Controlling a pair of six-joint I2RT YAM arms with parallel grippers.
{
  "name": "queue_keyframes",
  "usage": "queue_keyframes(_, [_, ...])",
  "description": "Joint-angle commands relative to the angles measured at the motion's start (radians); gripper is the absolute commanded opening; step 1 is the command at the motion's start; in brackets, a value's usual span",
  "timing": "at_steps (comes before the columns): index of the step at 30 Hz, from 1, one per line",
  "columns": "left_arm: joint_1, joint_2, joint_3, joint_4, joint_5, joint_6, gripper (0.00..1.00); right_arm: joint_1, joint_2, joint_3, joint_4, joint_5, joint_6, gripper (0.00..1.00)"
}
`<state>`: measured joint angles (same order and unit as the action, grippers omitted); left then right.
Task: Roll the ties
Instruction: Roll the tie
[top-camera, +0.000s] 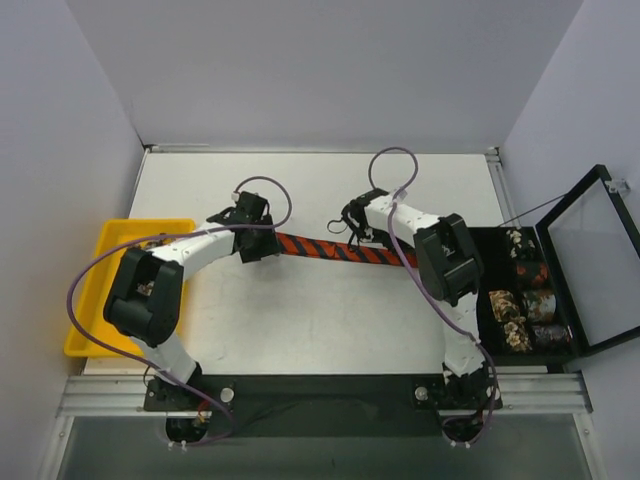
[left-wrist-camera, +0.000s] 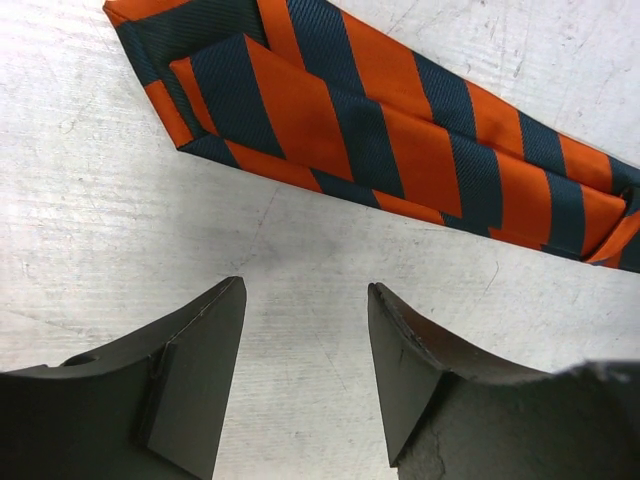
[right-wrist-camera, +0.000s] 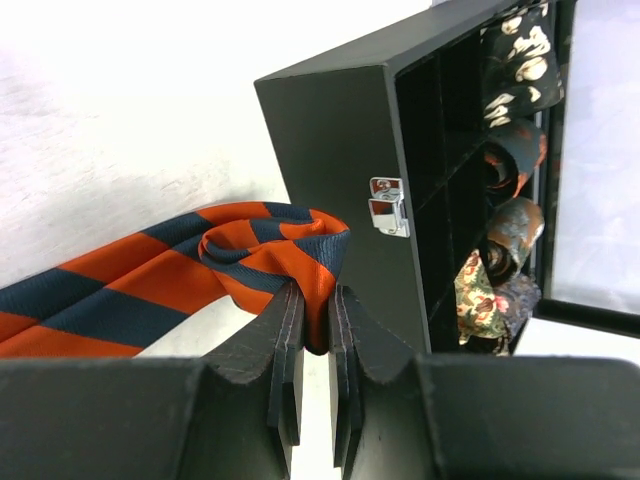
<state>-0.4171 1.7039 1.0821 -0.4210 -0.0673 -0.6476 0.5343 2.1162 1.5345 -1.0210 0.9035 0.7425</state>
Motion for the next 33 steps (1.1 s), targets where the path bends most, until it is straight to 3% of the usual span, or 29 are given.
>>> queue_keyframes(1, [0.011,-0.061,-0.005,0.03,-0.019,-0.007,0.63,0.038,0.037,0.05,-0.111,0.083,0.074,0.0])
queue_keyframes(10, [0.027,-0.093,-0.022,0.01,-0.037,-0.009,0.62,0.095,0.182,0.167,-0.189,0.069,0.098,0.0])
queue_keyframes(21, [0.034,-0.109,-0.03,0.014,-0.046,-0.011,0.62,0.118,0.223,0.197,-0.133,-0.06,0.049,0.0])
queue_keyframes(25, [0.034,-0.11,-0.031,0.016,-0.043,-0.011,0.63,0.115,0.189,0.158,-0.033,-0.141,-0.017,0.09])
queue_keyframes(33, [0.034,-0.11,-0.03,0.022,-0.045,-0.011,0.63,0.118,0.139,0.09,0.07,-0.227,-0.061,0.17])
